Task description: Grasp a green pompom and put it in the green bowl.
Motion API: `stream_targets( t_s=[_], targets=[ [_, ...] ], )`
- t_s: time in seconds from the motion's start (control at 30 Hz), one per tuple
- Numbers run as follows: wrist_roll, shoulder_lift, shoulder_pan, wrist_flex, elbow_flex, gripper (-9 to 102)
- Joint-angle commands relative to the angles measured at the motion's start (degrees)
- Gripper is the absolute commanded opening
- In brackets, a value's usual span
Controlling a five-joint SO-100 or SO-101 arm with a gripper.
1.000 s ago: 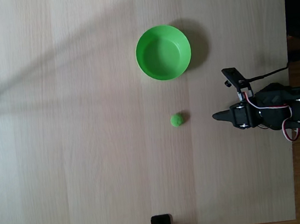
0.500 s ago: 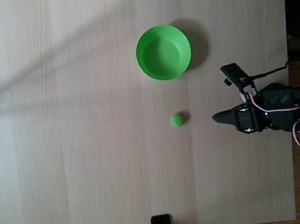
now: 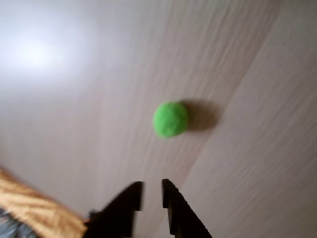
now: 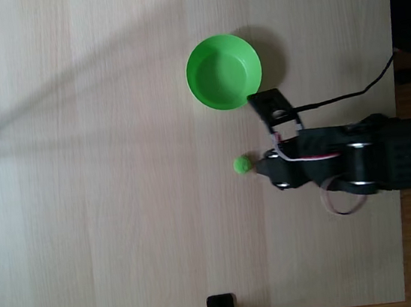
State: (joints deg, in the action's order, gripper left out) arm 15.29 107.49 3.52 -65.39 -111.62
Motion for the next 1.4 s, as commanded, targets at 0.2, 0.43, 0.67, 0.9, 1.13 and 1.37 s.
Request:
stream_targets(
  t_s=[0.2,0.43,0.67,0.9,1.13,1.37],
  targets=[
    [0.4,-7.2,-0.1,0.6,3.3,17],
    [0.5,-11.3,-0.1,0.7,3.3,23],
    [0.5,-16.0,-0.1,0.7,4.0,24],
    [0.5,-19.5,0.1,0.9,4.1,24],
    [0.4,-20.5,-0.1,2.5,4.1,23],
    [0.4,-23.6,-0.1,6.1,4.0,23]
  ],
)
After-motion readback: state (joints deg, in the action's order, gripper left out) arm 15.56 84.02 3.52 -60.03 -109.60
